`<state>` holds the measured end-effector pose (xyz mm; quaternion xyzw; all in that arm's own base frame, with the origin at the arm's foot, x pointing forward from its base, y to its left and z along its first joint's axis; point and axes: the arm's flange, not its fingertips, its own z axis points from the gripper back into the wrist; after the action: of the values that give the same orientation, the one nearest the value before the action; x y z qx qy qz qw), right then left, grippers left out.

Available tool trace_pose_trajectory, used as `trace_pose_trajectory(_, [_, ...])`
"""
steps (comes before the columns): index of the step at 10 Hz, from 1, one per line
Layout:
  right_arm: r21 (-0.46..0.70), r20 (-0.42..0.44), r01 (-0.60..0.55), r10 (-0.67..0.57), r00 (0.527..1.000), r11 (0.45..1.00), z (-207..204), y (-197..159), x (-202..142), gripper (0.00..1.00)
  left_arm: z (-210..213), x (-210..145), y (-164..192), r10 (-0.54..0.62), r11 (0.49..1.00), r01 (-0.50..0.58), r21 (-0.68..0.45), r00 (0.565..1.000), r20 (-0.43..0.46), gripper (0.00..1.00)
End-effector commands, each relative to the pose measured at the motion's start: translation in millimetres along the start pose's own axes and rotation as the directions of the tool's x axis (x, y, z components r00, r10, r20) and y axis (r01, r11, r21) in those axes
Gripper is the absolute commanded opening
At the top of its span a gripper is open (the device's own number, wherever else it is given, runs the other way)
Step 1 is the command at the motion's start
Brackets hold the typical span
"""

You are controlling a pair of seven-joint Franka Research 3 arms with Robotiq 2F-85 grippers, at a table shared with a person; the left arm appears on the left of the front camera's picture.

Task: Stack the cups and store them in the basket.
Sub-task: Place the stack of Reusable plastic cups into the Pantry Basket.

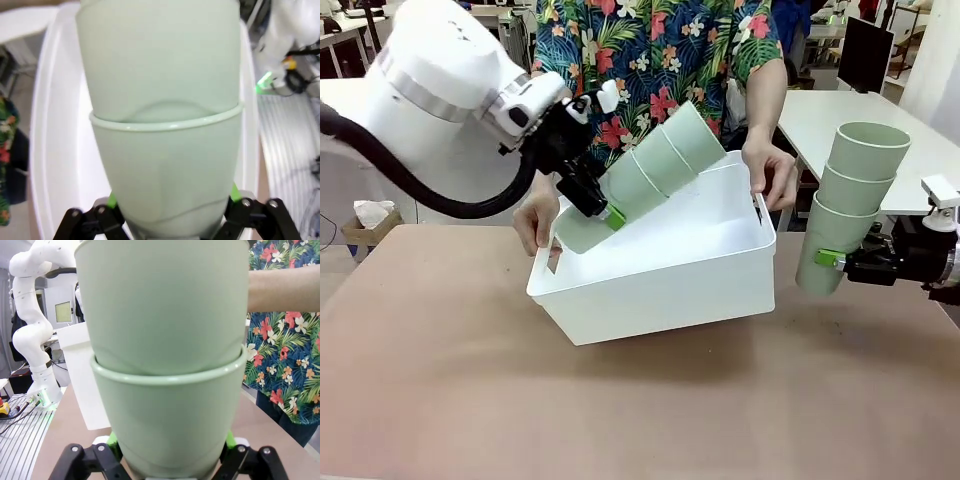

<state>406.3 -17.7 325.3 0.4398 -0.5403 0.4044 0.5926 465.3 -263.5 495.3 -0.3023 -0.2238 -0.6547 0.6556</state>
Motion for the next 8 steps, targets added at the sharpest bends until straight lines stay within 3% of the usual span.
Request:
trace_pose_trajectory(1, [0.000,0.001,-0.008,0.008,1.000,1.000,0,0,4,0.85,-4,15,10,0.029,0.999,-0.027,0.030,0.996,-0.079,0.85])
trace_pose_trajectory(8, [0.000,0.001,-0.008,0.008,1.000,1.000,0,0,4,0.85,-61,12,9,0.084,0.996,-0.079,0.027,0.963,-0.257,0.85])
